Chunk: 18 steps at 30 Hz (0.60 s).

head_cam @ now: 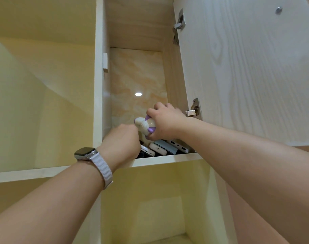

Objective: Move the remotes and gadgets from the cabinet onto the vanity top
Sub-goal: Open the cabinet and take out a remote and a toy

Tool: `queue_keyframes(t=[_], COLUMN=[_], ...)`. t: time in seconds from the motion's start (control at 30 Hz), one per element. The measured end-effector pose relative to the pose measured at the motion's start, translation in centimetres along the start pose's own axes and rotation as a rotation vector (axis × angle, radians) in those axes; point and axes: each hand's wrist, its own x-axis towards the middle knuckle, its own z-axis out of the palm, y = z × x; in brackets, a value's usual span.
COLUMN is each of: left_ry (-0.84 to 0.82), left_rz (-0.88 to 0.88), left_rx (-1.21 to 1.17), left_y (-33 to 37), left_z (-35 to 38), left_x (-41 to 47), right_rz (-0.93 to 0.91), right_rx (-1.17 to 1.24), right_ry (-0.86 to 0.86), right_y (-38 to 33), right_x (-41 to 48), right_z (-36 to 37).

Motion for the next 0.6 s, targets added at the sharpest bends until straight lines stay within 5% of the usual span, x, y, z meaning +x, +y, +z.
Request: queue_keyframes(t=[0.37, 0.6], left_ry=[0.443, 0.605], left_rz=[0.163, 0.126], left_rx=[-0.027, -0.254], left_y=[0.1, -1.2], left_z=[-1.2, -3.8], left_x=[-3.4, -7.3], right_rz=[-0.049, -0.1], right_rx=[0.217, 0.389], right_ry=[0.256, 0.661], right_y=[-0.5, -1.7], right_x=[-0.8, -0.1], right_z=[-1.7, -2.4])
